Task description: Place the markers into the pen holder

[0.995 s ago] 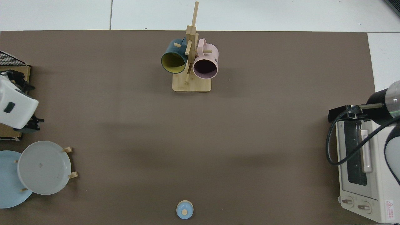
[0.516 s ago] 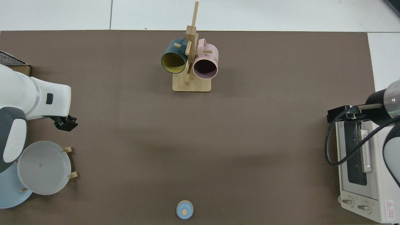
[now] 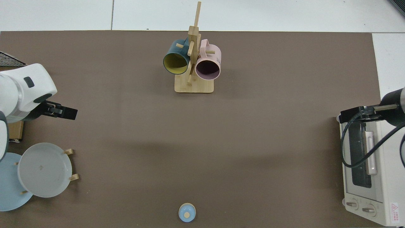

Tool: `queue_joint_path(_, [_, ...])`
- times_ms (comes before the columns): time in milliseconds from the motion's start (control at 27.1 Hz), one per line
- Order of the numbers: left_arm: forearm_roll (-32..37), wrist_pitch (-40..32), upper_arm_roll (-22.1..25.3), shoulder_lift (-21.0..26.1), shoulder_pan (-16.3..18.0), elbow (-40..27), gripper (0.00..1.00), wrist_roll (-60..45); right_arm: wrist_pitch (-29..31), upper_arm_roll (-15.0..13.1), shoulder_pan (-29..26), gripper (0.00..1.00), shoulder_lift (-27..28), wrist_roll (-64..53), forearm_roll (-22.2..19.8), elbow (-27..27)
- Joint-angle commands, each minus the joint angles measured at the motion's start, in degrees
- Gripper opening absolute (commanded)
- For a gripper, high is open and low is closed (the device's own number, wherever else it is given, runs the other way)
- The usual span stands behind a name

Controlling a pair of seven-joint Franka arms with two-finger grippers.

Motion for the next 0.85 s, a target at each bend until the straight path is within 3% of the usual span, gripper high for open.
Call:
queue_joint_path(0, [-5.22,-1.56,-2.14,-0.53,3.68,0.55,1.00,-0.17,1.08,0.40,-0.34,1.00,-1.20,-1.64,0.31,-1.46])
queue_joint_path(295, [-9.19,-2.96,-1.87,0.18,3.59,3.80,1.00,-0.17,1.08,0.40,-0.25,1.00,-1.20,-1.64,0.49,-1.55])
queue_joint_path(811, [-8.49,-4.28,-1.17,-0.44,2.98,4.33,1.00,2.73,0.72,0.40,-0.42,1.00,-1.20,-1.64,0.31,-1.46])
